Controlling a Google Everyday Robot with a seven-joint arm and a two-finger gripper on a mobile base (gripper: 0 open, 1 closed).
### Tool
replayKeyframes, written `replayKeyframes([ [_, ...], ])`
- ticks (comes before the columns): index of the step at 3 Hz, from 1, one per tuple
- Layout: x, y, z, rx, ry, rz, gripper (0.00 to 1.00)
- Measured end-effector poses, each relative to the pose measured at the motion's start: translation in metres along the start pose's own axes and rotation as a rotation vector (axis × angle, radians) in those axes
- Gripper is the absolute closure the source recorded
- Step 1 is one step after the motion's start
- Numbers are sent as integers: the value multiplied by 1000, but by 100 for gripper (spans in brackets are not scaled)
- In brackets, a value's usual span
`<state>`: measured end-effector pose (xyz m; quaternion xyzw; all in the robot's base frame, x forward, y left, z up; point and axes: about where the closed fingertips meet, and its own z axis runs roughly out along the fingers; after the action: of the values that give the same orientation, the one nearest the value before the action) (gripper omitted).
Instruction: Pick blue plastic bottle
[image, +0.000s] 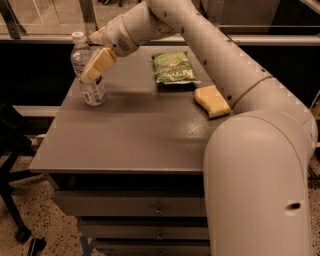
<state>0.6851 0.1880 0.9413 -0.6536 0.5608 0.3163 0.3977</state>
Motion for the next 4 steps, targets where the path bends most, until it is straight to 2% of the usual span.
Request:
replayKeyframes([
  [1,-4,7,10,-18,1,-1,13],
  [2,-5,15,13,-21,7,1,37],
  [3,-8,25,5,-11,20,-20,68],
  [4,-11,33,-8,-28,58,-73,91],
])
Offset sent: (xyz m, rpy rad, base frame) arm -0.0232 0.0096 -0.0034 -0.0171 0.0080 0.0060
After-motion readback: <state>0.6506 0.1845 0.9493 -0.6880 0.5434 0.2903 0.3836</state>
